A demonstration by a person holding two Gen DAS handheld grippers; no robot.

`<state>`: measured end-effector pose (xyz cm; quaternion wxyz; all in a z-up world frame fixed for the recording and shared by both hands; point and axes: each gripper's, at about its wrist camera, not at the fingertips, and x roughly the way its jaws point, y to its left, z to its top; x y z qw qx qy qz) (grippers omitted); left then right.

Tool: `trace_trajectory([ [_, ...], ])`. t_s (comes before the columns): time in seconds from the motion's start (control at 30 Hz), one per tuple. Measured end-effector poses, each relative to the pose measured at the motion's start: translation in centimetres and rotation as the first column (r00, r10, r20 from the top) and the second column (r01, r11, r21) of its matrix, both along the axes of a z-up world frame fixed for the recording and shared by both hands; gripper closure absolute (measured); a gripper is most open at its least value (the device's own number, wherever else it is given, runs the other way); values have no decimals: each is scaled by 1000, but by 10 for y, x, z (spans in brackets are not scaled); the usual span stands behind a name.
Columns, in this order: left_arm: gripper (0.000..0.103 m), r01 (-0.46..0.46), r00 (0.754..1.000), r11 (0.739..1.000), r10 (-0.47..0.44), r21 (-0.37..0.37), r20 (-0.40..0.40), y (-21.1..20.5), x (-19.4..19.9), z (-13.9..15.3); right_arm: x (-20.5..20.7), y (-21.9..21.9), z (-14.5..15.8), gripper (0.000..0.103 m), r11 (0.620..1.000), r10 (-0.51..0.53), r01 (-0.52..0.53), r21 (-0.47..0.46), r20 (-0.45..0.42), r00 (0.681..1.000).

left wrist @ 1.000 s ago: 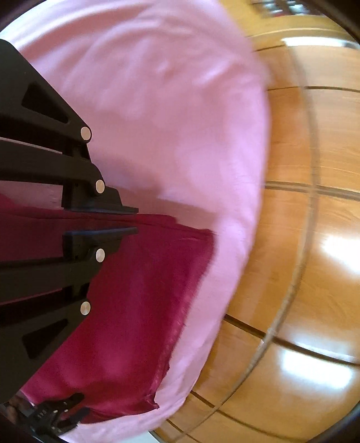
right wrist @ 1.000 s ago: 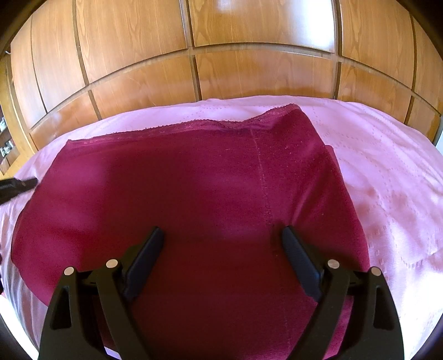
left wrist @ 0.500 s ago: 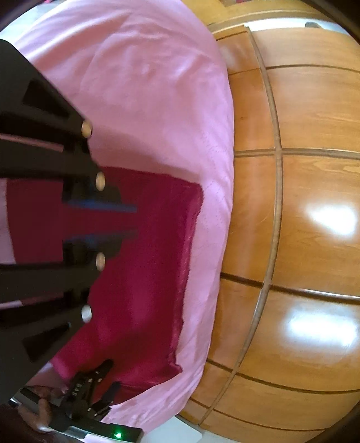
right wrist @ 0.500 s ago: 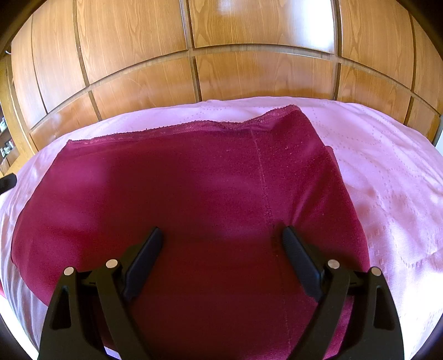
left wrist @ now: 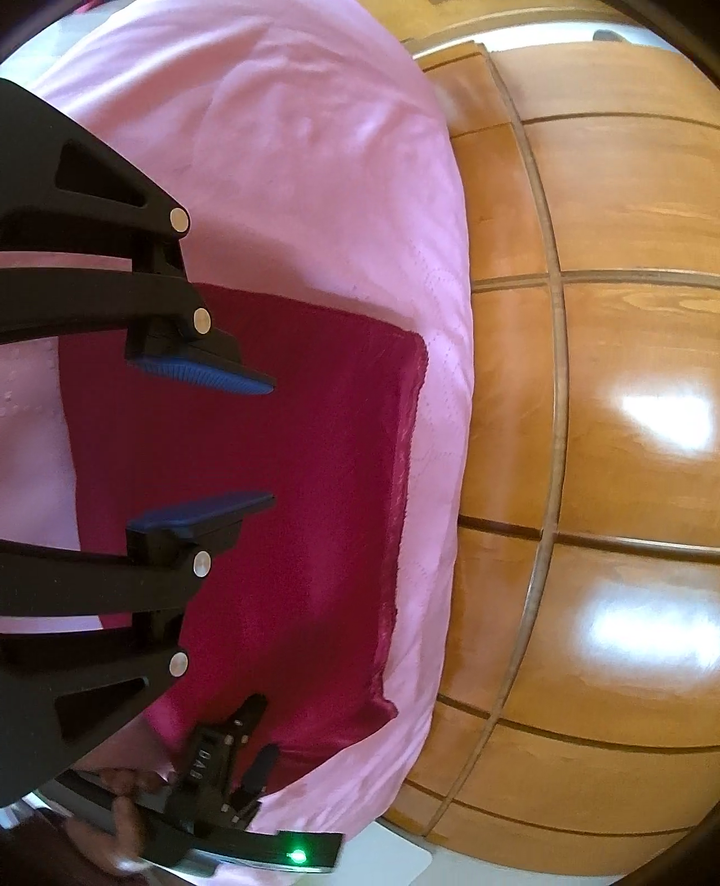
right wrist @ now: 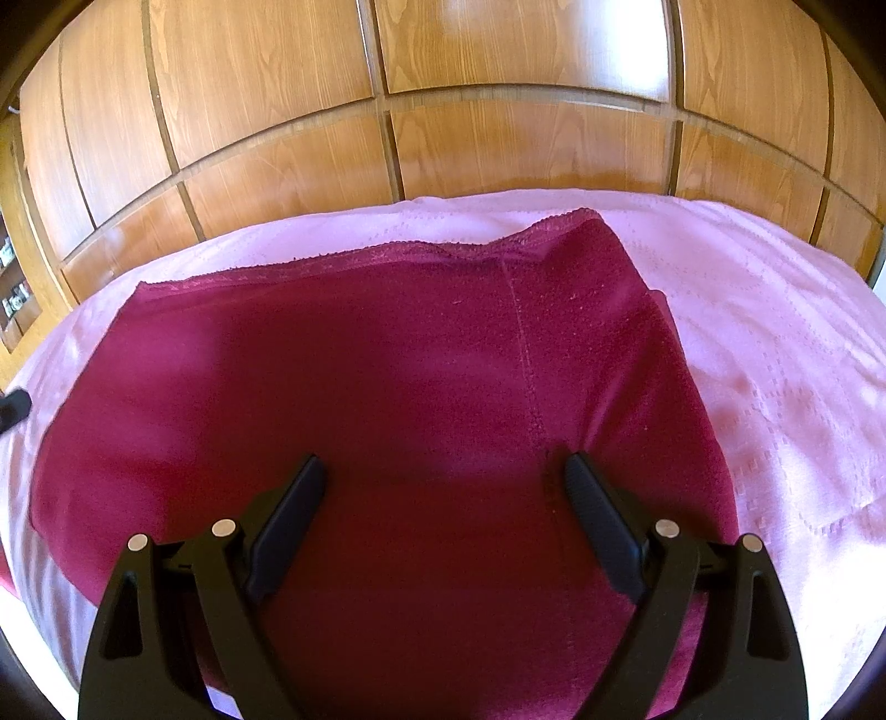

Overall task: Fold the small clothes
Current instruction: 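Grasp a corner of the folded shirt with the right tool and lift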

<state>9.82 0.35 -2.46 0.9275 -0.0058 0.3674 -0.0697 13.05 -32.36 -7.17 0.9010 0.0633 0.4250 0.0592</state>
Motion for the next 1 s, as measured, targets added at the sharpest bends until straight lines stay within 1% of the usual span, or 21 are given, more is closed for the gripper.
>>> trace_trajectory([
  [0.17, 68, 17, 1000, 1000, -17, 7, -12, -5, -2, -4, 1, -19, 15, 15, 993, 5, 1, 119, -44, 999],
  [0.37, 68, 31, 999, 999, -31, 11, -27, -8, -2, -9, -6, -64, 34, 15, 971, -81, 88, 223, -37, 996],
  [0.5, 68, 37, 999, 999, -37, 8, -41, -8, 0, -13, -10, -100, 29, 15, 951, -157, 170, 258, -70, 985],
  [0.53, 68, 37, 998, 999, -37, 8, -45, -8, 0, -15, -10, -107, 26, 15, 944, -169, 186, 273, -87, 982],
  [0.57, 68, 39, 998, 999, -39, 7, -50, -8, 1, -17, -11, -116, 18, 16, 929, -172, 201, 311, -116, 978],
  [0.7, 68, 43, 997, 999, -42, 9, -70, -8, 4, -22, -12, -129, -10, 18, 883, -153, 227, 412, -204, 967],
  [0.8, 68, 43, 996, 999, -42, 12, -82, -8, 5, -26, -15, -132, -13, 18, 859, -145, 223, 461, -198, 969],
  [0.87, 68, 42, 994, 999, -41, 12, -99, -7, 8, -31, -15, -131, -12, 21, 849, -121, 204, 488, -197, 973],
  [1.0, 68, 39, 990, 999, -40, -14, -134, -1, 14, -41, -14, -123, -12, 23, 850, -66, 157, 503, -193, 979],
])
